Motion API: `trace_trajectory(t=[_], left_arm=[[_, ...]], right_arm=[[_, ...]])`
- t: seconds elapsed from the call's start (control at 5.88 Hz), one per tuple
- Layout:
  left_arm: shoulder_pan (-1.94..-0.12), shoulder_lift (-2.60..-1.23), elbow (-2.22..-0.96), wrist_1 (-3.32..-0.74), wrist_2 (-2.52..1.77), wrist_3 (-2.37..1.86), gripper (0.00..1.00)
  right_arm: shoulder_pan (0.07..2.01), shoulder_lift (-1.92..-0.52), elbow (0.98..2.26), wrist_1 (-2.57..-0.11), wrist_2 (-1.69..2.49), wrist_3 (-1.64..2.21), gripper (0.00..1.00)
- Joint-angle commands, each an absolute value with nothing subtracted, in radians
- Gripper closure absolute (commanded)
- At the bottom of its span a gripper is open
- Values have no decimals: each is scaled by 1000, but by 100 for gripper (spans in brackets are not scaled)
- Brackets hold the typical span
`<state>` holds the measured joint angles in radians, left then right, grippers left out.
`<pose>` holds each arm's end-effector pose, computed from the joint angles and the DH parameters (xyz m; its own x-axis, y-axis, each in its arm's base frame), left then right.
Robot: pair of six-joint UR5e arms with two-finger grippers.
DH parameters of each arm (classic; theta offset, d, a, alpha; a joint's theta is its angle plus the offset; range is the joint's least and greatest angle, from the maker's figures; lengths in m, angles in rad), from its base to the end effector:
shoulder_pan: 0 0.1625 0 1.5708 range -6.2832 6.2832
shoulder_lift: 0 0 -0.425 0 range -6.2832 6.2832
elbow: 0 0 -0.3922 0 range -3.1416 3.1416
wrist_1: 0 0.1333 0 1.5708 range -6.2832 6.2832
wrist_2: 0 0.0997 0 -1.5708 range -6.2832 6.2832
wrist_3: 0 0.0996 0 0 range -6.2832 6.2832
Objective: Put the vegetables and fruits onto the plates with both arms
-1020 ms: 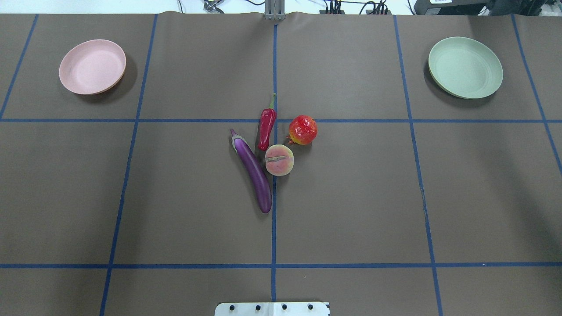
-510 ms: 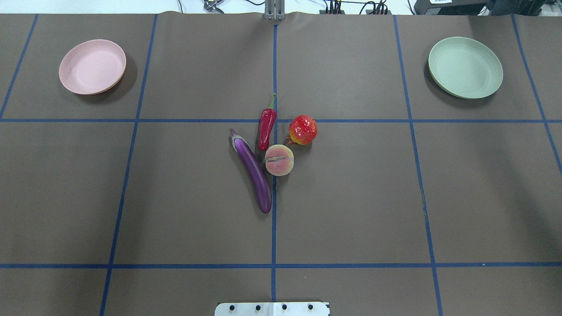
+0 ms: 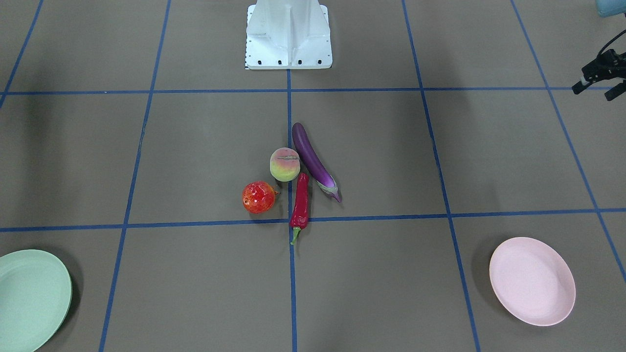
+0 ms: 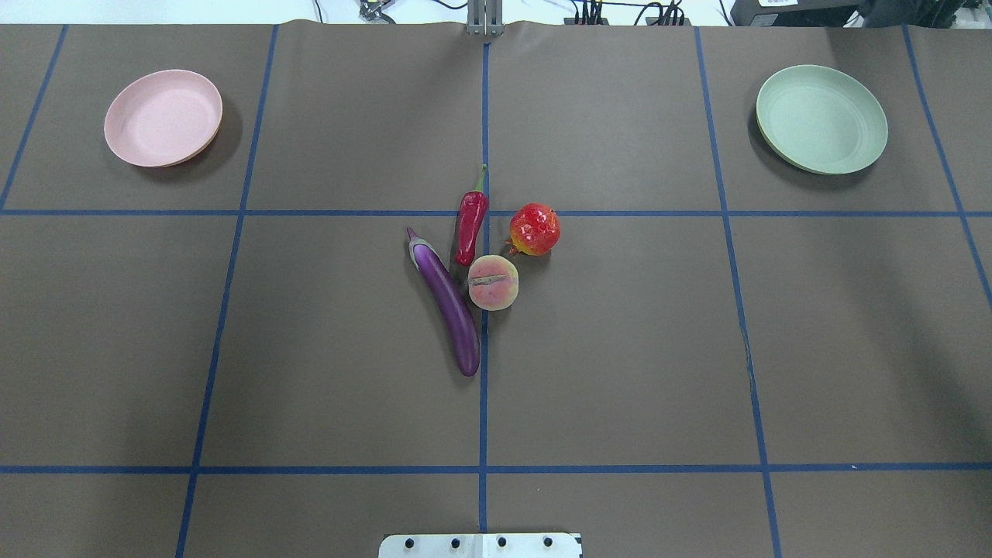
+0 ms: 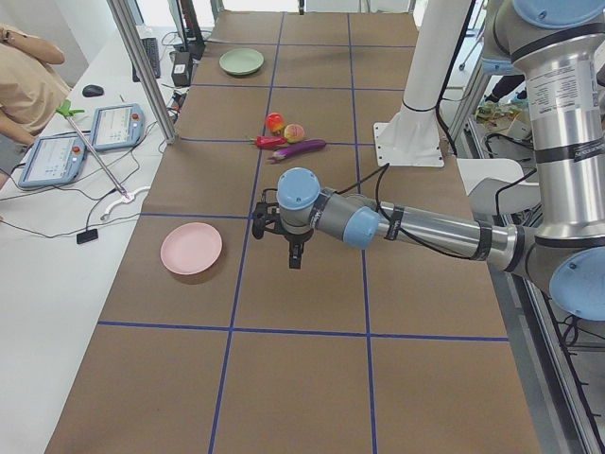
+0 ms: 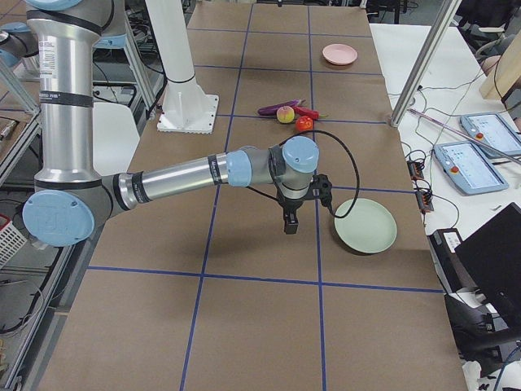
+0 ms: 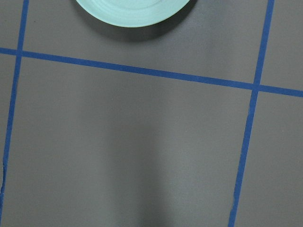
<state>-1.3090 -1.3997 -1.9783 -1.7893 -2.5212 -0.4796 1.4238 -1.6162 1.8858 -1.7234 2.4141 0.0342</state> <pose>0.0592 -0.4230 0.4976 0.5234 0.0395 -0.8512 0.0101 0.9986 0.0526 -0.0099 -0.4691 0.5367 0.6497 -0.1499 0.7453 0.1233 0.9882 0.0913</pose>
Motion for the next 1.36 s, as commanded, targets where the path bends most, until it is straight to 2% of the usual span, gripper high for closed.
trace_trajectory(t=[0.0, 0.17, 0.34, 0.51, 0.68, 0.85, 1.19], left_arm=[[-1093, -1608, -1987, -1787, -2507, -907, 0], [-952, -1752, -1970, -1781, -2425, -1172, 0], [-816, -1928, -1871, -1775, -2336, -1383, 0], [-766, -2107, -1698, -1776, -2297, -1488, 0], [-711, -2228, -1543, -1787, -2223, -1564, 0], [-695, -2303, -1437, -1792, -2201, -1610, 0], [-680, -2336, -1363, -1798, -2201, -1626, 1]], right_arm=[[1410, -1611, 1887, -1724, 2418, 40, 0], [1408, -1612, 1887, -1724, 2416, 40, 0], [1398, -1611, 1884, -1724, 2413, 40, 0], [1381, -1608, 1884, -1721, 2408, 43, 0], [1378, -1608, 1887, -1721, 2413, 43, 0], [1376, -1608, 1888, -1723, 2414, 43, 0], [1377, -1608, 1890, -1721, 2416, 43, 0]])
